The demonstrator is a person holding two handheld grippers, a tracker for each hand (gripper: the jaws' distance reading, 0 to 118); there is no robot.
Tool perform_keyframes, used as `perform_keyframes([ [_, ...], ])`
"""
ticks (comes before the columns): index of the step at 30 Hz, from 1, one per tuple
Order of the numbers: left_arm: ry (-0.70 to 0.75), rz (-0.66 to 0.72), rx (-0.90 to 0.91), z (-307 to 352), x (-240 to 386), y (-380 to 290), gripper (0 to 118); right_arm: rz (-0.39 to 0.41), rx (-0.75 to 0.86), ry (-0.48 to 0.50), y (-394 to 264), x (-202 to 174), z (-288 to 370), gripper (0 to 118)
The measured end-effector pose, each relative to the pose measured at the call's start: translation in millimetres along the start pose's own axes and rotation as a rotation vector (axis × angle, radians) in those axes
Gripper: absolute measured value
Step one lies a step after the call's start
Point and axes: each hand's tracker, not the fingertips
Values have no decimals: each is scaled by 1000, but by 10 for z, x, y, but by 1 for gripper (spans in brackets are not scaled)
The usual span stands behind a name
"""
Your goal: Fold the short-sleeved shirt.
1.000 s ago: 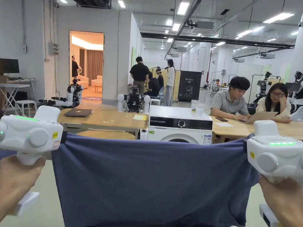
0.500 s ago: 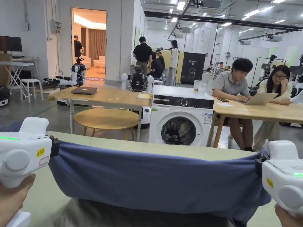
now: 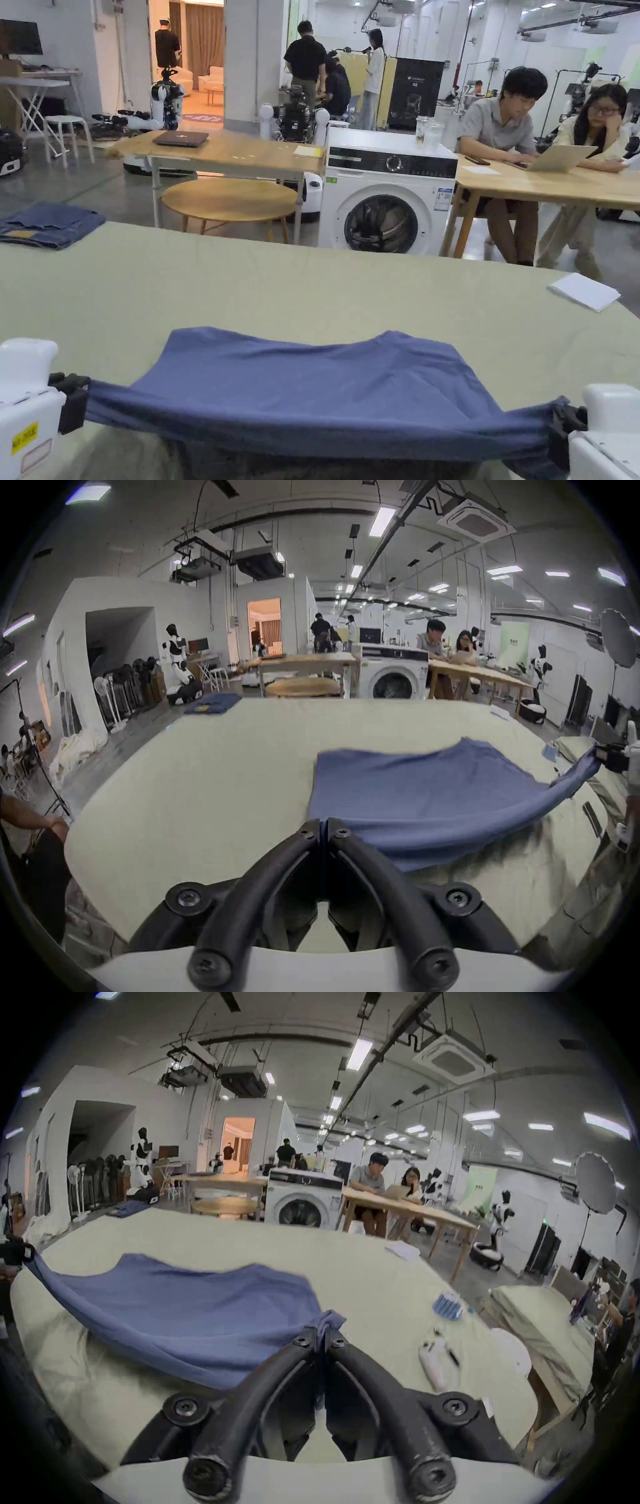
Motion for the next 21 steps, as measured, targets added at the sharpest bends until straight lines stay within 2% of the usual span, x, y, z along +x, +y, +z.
perform_keyframes([
  [4, 6, 0, -81, 6, 9, -409, 0, -12, -92, 9, -394, -31, 68, 2],
  [15, 2, -47, -342, -426, -4, -1109, 0, 63, -448, 43, -1217, -73, -294, 2],
  [19, -11, -74, -440, -661, -41, -1217, 0, 18, -511, 69, -1325, -24, -484, 2],
  [21, -7, -81, -421, -640, -28, -1222, 0, 9, -506, 70, -1315, -2, -512, 4],
])
